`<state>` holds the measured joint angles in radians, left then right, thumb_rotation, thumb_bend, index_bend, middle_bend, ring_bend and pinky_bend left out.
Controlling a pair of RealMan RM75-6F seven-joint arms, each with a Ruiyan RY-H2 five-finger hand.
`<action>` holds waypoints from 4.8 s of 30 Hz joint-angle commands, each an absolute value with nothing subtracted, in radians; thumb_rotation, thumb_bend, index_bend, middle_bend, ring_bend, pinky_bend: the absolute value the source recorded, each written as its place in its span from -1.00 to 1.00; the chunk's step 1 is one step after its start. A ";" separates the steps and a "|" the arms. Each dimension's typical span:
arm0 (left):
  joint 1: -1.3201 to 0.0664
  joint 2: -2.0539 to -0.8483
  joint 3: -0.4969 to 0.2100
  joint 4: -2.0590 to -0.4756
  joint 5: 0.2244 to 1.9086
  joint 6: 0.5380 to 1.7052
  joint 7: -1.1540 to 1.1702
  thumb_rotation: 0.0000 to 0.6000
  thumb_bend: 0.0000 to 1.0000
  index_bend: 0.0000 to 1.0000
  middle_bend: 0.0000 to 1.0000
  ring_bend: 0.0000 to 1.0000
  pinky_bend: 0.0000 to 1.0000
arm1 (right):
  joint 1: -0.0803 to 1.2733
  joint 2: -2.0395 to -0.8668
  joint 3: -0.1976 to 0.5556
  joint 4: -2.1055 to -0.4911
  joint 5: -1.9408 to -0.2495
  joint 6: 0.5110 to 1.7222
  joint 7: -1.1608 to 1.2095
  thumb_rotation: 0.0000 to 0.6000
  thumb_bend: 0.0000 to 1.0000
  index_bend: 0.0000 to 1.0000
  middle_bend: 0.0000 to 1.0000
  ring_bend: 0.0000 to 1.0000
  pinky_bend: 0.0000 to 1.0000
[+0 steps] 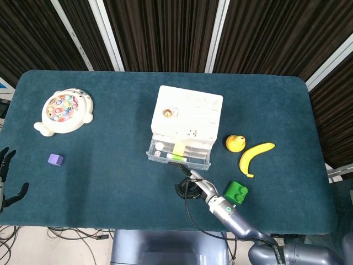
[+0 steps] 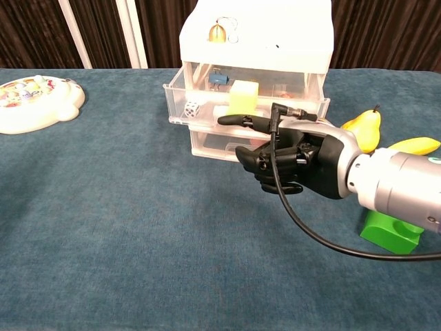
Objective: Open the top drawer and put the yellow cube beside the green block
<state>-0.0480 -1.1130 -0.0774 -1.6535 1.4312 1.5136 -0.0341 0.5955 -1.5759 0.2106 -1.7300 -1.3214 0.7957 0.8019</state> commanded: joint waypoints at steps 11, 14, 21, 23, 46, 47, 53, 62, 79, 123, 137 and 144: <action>-0.048 -1.113 -0.078 -1.654 1.431 1.515 -0.033 1.00 -0.37 -0.99 -1.00 -1.00 -1.00 | 0.592 -1.569 0.191 -1.743 -1.345 0.811 0.813 1.00 0.27 -0.78 0.92 1.00 1.00; -0.047 -1.113 -0.078 -1.654 1.430 1.515 -0.033 1.00 -0.37 -0.99 -1.00 -1.00 -1.00 | 0.593 -1.569 0.189 -1.741 -1.344 0.811 0.816 1.00 0.27 -0.78 0.92 1.00 1.00; -0.048 -1.112 -0.078 -1.654 1.429 1.513 -0.033 1.00 -0.37 -0.99 -1.00 -1.00 -1.00 | 0.582 -1.548 0.181 -1.766 -1.363 0.837 0.813 1.00 0.27 -0.78 0.92 1.00 1.00; -0.048 -1.112 -0.078 -1.655 1.430 1.512 -0.033 1.00 -0.37 -0.99 -1.00 -1.00 -1.00 | 0.580 -1.535 0.178 -1.784 -1.372 0.845 0.806 1.00 0.27 -0.78 0.92 1.00 1.00; -0.047 -1.111 -0.076 -1.661 1.432 1.513 -0.032 1.00 -0.37 -0.99 -1.00 -1.00 -1.00 | 0.628 -1.291 0.245 -1.994 -1.194 0.847 0.453 1.00 -0.24 -0.77 0.93 1.00 1.00; -0.048 -1.111 -0.076 -1.661 1.431 1.513 -0.032 1.00 -0.37 -0.99 -1.00 -1.00 -1.00 | 0.634 -1.277 0.249 -2.004 -1.173 0.845 0.431 1.00 -0.25 -0.77 0.93 1.00 1.00; -0.048 -1.111 -0.075 -1.665 1.433 1.512 -0.029 1.00 -0.37 -0.99 -1.00 -1.00 -1.00 | 0.667 -1.222 0.255 -2.063 -1.046 0.838 0.311 1.00 -0.27 -0.69 0.93 1.00 1.00; -0.045 -1.108 -0.076 -1.668 1.431 1.515 -0.033 1.00 -0.37 -0.99 -1.00 -1.00 -1.00 | 0.735 -1.183 0.239 -2.145 -0.849 0.897 0.091 1.00 -0.28 -0.59 0.98 1.00 1.00; -0.048 -1.107 -0.076 -1.665 1.429 1.510 -0.037 1.00 -0.37 -0.99 -1.00 -1.00 -1.00 | 0.863 -1.197 0.218 -2.224 -0.573 1.005 -0.154 1.00 -0.28 -0.55 1.00 1.00 1.00; -0.047 -1.104 -0.077 -1.671 1.419 1.505 -0.028 1.00 -0.37 -0.99 -1.00 -1.00 -1.00 | 0.920 -1.150 0.210 -2.226 -0.496 0.933 -0.172 1.00 -0.27 -0.46 1.00 1.00 1.00; -0.047 -1.104 -0.078 -1.672 1.417 1.505 -0.027 1.00 -0.37 -0.99 -1.00 -1.00 -1.00 | 0.917 -1.133 0.228 -2.215 -0.506 0.949 -0.139 1.00 -0.27 -0.46 1.00 1.00 1.00; -0.046 -1.104 -0.077 -1.673 1.417 1.505 -0.027 1.00 -0.37 -0.99 -1.00 -1.00 -1.00 | 0.911 -1.078 0.251 -2.214 -0.520 0.896 -0.098 1.00 -0.33 -0.46 1.00 1.00 1.00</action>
<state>-0.0462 -1.1037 -0.0772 -1.6732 1.4170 1.5050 -0.0270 0.9136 -1.0889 0.2437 -2.2133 -0.5121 0.9049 -0.1062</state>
